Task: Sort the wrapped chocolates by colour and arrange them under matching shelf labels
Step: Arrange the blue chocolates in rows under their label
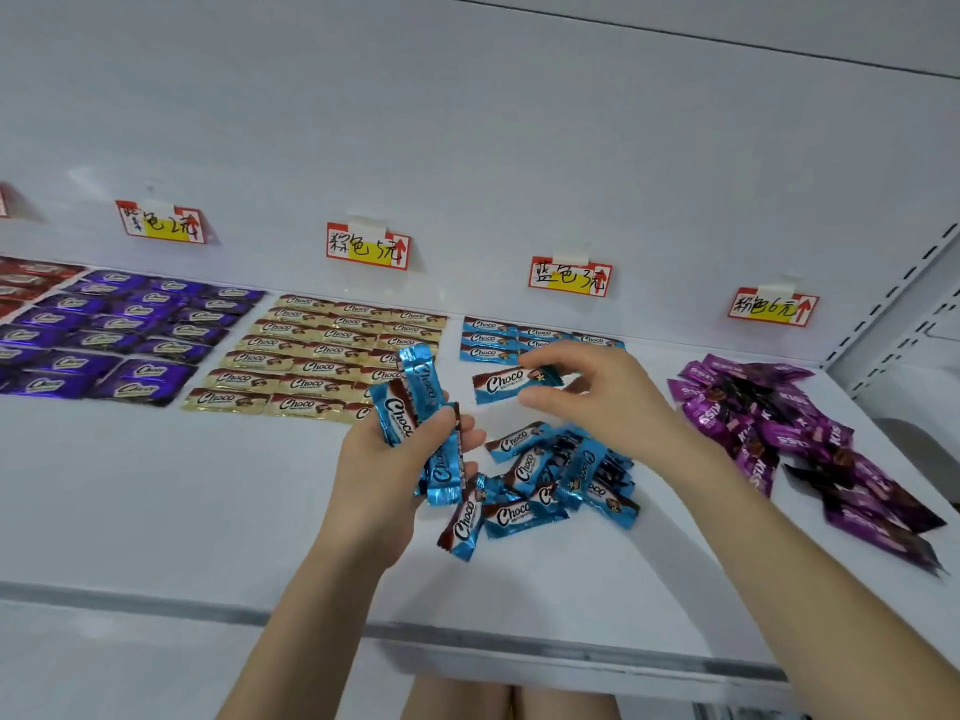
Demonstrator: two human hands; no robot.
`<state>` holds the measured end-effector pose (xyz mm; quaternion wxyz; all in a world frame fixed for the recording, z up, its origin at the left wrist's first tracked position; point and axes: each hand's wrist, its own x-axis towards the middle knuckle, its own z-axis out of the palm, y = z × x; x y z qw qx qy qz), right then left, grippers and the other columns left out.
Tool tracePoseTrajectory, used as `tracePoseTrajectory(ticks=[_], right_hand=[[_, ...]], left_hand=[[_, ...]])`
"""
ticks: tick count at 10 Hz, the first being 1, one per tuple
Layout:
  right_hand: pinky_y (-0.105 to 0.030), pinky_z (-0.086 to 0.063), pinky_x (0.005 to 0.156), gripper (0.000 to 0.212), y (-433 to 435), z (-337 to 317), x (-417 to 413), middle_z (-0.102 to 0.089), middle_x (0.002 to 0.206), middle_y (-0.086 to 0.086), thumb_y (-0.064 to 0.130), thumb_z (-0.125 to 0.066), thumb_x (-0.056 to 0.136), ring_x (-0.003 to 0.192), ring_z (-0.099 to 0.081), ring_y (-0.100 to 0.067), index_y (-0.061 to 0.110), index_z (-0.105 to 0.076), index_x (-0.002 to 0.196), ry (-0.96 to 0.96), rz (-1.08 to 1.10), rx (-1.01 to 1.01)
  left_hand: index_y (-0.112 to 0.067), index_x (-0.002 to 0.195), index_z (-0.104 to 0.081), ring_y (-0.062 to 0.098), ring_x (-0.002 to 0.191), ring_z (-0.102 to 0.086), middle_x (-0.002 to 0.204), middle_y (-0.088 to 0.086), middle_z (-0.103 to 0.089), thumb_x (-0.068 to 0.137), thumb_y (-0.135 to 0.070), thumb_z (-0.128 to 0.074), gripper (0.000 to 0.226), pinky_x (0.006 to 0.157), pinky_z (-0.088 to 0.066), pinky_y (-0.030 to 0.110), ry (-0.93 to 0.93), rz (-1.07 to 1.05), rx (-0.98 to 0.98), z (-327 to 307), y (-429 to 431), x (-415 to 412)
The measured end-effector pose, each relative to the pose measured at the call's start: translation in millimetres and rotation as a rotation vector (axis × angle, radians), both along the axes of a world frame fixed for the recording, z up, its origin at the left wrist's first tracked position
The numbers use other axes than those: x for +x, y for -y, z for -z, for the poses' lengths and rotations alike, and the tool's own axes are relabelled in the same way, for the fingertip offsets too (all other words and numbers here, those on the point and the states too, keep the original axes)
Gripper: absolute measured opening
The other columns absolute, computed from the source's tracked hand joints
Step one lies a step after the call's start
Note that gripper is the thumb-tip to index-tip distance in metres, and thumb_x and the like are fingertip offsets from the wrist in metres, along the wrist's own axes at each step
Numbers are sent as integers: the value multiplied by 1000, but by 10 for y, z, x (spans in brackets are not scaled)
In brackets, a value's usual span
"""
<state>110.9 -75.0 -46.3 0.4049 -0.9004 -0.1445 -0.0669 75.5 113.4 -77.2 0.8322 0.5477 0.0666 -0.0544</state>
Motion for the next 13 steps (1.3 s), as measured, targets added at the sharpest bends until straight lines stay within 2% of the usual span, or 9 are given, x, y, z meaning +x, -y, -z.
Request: tracePoseTrajectory(ticks=[1,2,3,4,5,6,9,13], right_hand=[[-11,-40,79,25,-104,231,336,-61,104,10,26,-68,82,88,-53,0,25,-63,106,-11,137,-34],[-25,-39,84,33,-212,428,563,-60,117,1,30,-62,86,104,-53,-15,18,-59,116,-53,187,-225],[-29,-40,79,34,-257,526,651,-57,118,-3,37,-56,89,105,-51,-19,20,-56,119,-61,204,-453],[-32,-39,86,38,-243,545,625,-52,124,-3,38,-51,92,115,-44,-20,22,-53,126,-12,217,-522],[-32,-38,89,37,-251,541,551,-50,126,-2,35,-48,93,117,-41,-19,22,-52,128,37,126,-524],[-34,-41,90,38,-270,568,533,-50,125,-2,37,-45,94,116,-41,-19,21,-52,128,6,37,-605],[-32,-39,86,37,-279,568,618,-50,125,-3,37,-44,95,115,-42,-19,20,-53,126,-18,51,-596],[-34,-38,93,41,-275,534,650,-44,133,-3,38,-41,95,121,-38,-20,21,-45,132,-77,39,-633]], left_hand=[[-22,90,-56,17,73,-72,75,2,-74,91,-12,-54,10,51,-56,26,-62,-69,-97,14,-61,67],[-21,92,-55,19,73,-72,76,4,-74,92,-12,-53,10,51,-56,27,-94,-94,-166,20,-103,116],[-19,90,-56,19,72,-72,75,4,-74,92,-12,-53,8,52,-57,27,-106,-123,-183,28,-138,161],[-20,89,-56,19,71,-72,73,3,-74,91,-12,-54,8,50,-56,27,-124,-148,-197,42,-160,197],[-20,89,-56,19,72,-72,73,3,-74,91,-12,-54,9,50,-56,28,-143,-155,-209,54,-160,221],[-20,90,-56,19,71,-72,72,3,-74,91,-13,-54,7,51,-57,28,-156,-152,-222,60,-145,238],[-21,91,-55,19,72,-72,74,3,-74,91,-13,-54,8,52,-57,28,-144,-148,-217,93,-162,243],[-17,95,-56,20,72,-72,74,4,-74,92,-14,-54,5,53,-58,29,-187,-140,-226,89,-143,232]])
